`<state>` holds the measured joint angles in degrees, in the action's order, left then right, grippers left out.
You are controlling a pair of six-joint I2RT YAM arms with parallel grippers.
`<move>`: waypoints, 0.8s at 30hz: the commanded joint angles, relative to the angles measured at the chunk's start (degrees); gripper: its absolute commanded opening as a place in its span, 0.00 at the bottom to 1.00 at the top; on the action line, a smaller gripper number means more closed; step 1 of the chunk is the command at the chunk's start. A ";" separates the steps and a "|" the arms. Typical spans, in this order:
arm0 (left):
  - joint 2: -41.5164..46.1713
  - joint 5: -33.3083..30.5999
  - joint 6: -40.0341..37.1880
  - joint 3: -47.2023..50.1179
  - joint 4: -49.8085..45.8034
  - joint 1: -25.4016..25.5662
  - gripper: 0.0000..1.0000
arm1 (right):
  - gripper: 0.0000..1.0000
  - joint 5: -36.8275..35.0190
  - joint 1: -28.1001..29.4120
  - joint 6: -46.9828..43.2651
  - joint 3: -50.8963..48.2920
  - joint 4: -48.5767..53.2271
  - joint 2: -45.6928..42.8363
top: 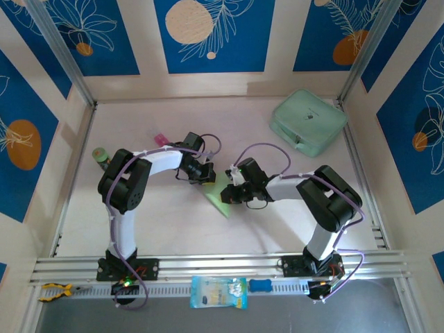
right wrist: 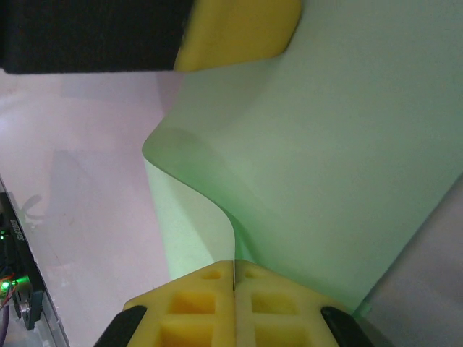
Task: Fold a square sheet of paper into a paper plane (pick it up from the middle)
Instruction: Third fold the triangle at the center of the table.
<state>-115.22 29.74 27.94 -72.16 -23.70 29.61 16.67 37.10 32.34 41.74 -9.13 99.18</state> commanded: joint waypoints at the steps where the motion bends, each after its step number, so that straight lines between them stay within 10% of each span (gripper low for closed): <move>1: -1.35 -2.62 -1.05 -0.44 -4.00 0.45 0.07 | 0.05 -0.48 -0.12 -1.49 1.34 2.24 0.58; 24: -0.82 -2.76 -0.96 -0.09 -3.93 0.45 0.06 | 0.05 -2.50 -0.15 -3.23 2.71 6.58 -0.46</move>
<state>-115.22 29.54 27.94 -72.29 -24.01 29.65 14.74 37.10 30.22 43.16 -4.62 99.22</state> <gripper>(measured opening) 0.067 0.053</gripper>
